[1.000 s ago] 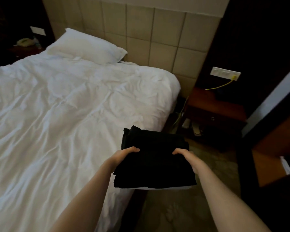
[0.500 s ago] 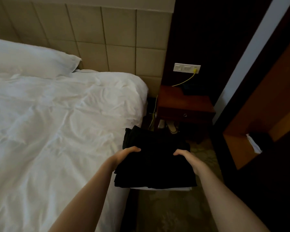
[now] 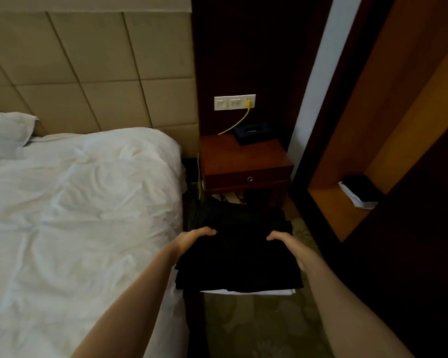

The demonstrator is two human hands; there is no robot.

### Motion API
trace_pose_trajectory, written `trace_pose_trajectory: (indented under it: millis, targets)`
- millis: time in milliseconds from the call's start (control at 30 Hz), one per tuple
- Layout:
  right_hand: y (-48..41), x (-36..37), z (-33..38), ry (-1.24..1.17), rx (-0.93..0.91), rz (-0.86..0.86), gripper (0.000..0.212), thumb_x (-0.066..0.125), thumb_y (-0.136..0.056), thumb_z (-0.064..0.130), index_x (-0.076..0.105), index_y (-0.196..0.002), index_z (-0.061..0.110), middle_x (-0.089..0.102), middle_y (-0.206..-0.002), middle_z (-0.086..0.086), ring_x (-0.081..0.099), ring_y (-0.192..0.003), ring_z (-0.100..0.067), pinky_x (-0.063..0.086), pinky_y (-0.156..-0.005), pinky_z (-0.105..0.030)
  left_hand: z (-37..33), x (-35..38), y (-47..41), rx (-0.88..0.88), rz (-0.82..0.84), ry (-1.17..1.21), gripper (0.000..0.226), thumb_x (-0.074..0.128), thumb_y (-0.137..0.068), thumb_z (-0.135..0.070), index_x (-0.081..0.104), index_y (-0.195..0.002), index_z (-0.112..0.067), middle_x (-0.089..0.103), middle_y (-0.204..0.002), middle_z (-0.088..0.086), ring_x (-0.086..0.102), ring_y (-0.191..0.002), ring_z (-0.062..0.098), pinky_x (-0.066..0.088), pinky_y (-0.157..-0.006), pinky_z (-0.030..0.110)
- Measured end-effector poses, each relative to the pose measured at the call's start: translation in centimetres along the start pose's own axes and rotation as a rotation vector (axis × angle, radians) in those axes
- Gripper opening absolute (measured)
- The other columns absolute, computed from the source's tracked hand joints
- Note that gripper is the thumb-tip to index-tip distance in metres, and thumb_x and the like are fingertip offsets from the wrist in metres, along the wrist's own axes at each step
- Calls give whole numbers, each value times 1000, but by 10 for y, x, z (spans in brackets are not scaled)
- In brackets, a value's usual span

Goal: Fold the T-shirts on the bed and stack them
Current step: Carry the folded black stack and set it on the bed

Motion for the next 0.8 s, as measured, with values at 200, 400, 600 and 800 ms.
trace_pose_trajectory:
  millis: [200,400,600,800]
  targets:
    - [-19,-52,38,-65,-10,-51,11,64,-85,21,55,-85,15,58,-90,-9,57,-81,-23,47,-70,-30,-54,39,-57,-12,57,-72,97,78,-50,-56,47,-130,-10,59,-119,13,60,-105,28,44,-100,39]
    - [-67,-118,76,-143,-10,-124,38,72,-74,26,56,-104,11,61,-101,-12,59,-91,-27,50,-76,-34,-118,87,-119,-3,97,-118,74,68,-75,-47,44,-134,-11,53,-128,13,54,-113,29,41,-99,37]
    - [-132,-200,104,-125,22,-179,94,84,-41,39,54,-126,13,65,-112,-13,65,-99,-32,52,-91,-44,-179,138,-181,6,155,-152,102,78,-45,-64,50,-129,-15,58,-123,9,58,-110,27,41,-104,41]
    - [-164,-246,124,-159,46,-205,86,83,-40,39,59,-119,13,66,-111,-12,65,-99,-32,50,-94,-45,-220,177,-223,-10,205,-203,105,76,-44,-61,46,-132,-13,56,-124,11,57,-108,28,42,-101,42]
Point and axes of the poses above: each hand's wrist, its own y-axis away from the middle knuckle, its own x-axis out of the palm, z = x × y, the point moved 8 cm from there along -y, towards the middle knuckle
